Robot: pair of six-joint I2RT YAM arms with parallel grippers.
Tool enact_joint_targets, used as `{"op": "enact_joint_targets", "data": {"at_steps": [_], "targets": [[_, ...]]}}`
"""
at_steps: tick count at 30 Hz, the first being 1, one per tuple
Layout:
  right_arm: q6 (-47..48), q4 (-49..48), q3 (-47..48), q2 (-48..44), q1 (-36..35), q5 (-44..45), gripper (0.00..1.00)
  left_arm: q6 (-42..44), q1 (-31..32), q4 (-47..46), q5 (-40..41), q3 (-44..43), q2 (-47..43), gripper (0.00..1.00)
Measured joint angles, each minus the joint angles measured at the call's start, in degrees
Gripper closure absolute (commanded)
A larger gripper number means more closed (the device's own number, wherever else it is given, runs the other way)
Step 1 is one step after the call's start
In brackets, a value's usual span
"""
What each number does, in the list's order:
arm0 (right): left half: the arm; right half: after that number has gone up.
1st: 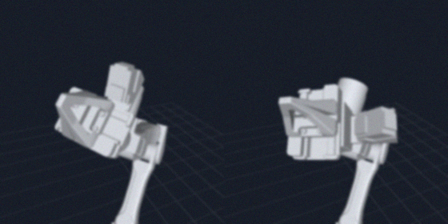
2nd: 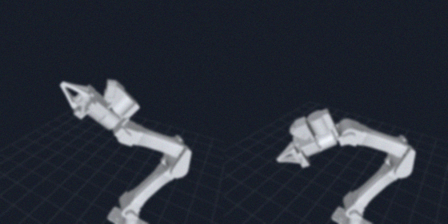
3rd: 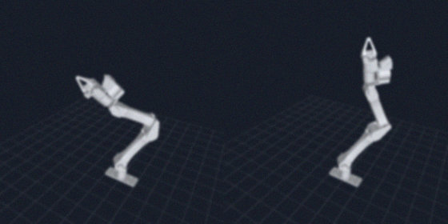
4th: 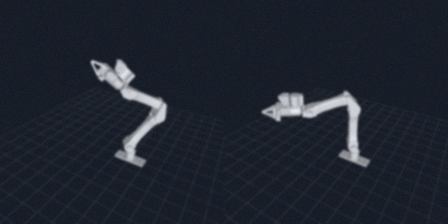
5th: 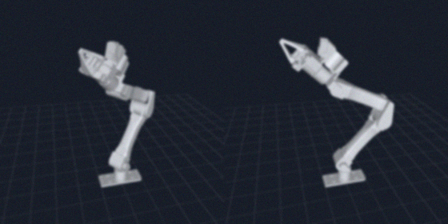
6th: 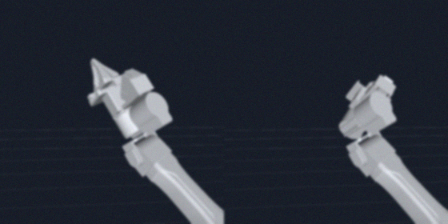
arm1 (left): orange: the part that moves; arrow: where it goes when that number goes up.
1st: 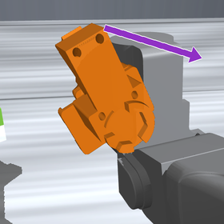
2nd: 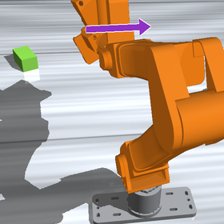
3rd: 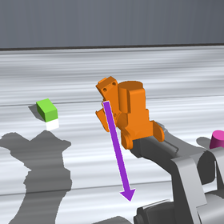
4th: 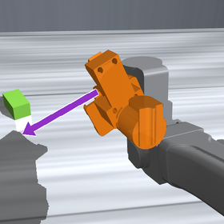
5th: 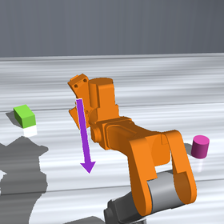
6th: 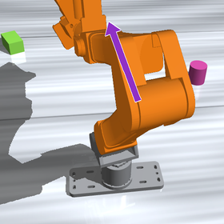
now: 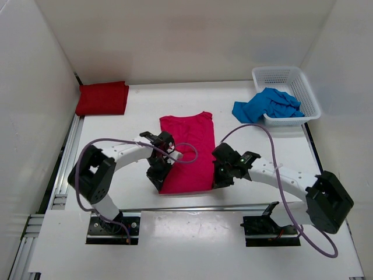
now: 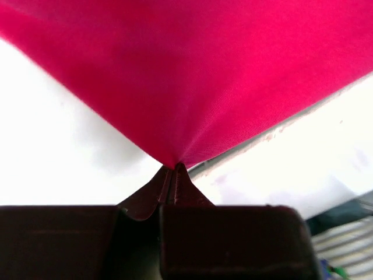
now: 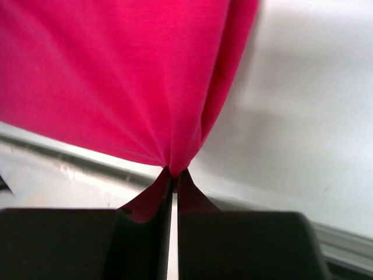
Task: Fold and stack the t-shirts
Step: Grab one side of the 2/3 rectangular tshirt with both arms, then fold the long partially folded tshirt into a neat square
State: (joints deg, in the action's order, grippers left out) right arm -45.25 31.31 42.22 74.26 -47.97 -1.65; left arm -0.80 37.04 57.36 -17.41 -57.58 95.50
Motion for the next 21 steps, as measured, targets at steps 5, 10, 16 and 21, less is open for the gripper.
{"op": "enact_joint_targets", "data": {"at_steps": [5,10,16,21], "targets": [[-2.1,3.5,0.0,-3.4,-4.4,1.1,1.0,0.2,2.7,4.4,3.5,-0.2,-4.6,0.9],[-4.3,9.2,3.9,-6.4,-8.2,2.4,1.0,0.2,2.9,10.8,6.3,-3.9,-7.7,0.9],[-5.3,16.1,15.6,-10.7,-9.1,6.3,1.0,0.3,2.9,17.6,9.0,-14.2,-11.3,0.9],[-1.4,18.6,24.9,-7.6,-4.1,8.2,1.0,0.4,0.0,19.6,9.9,-22.4,-9.9,0.9]]}}
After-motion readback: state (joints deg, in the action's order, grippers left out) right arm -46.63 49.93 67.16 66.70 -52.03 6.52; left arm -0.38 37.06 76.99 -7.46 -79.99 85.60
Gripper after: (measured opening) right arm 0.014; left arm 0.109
